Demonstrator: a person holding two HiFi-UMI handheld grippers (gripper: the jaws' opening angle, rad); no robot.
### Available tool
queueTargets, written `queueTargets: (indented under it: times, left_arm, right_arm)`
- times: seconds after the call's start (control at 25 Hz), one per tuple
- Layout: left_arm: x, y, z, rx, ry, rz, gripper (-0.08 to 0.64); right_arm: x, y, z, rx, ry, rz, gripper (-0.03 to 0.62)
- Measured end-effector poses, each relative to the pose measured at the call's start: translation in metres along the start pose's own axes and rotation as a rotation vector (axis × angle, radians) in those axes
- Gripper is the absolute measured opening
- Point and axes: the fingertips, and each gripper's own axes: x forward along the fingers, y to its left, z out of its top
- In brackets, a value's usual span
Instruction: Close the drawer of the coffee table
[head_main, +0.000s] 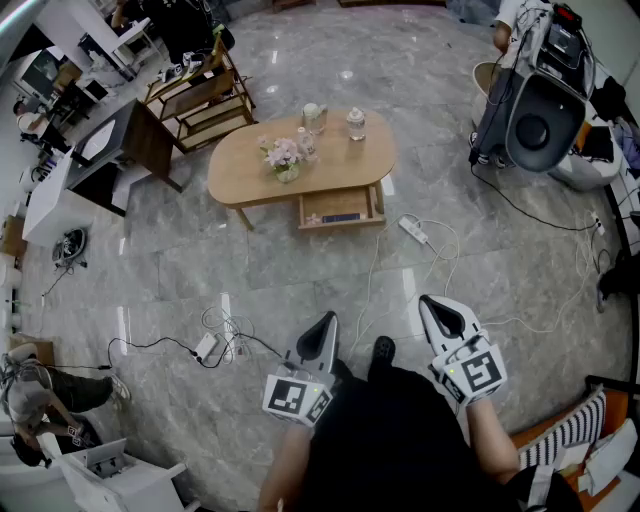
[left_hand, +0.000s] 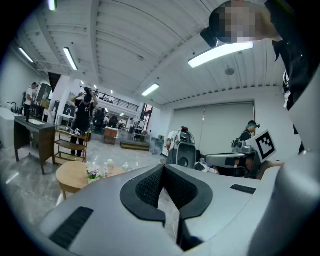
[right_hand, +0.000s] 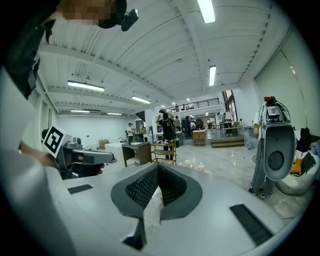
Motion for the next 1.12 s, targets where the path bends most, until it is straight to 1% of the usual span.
queueTargets:
  times: [0.4,0.68,0.92,1.12]
  left_arm:
    - [0.001,0.010,0.008,-0.010,-0.011,0.054,0.012]
    - [0.001,0.009,0.011,-0.004,0.000,0.073,0.012]
    - [0.002,0.010,0.010,0.006,0.011,0.089,0.012]
    - [-0.001,0.021,0.006,-0.002,0.031,0.106,0.012]
  right_arm:
    - [-0.001,-0.008,0.007,-0.010,-0.011,0.002,0.011]
    - [-0.002,-0.007,0.013,-0.029,-0.036,0.030,0.011]
    - [-0.002,-0.015,0.009,-0.004,-0.049,0.015,0.011]
    - [0.000,-0.023,0.003,0.017,-0.047,-0.002,0.011]
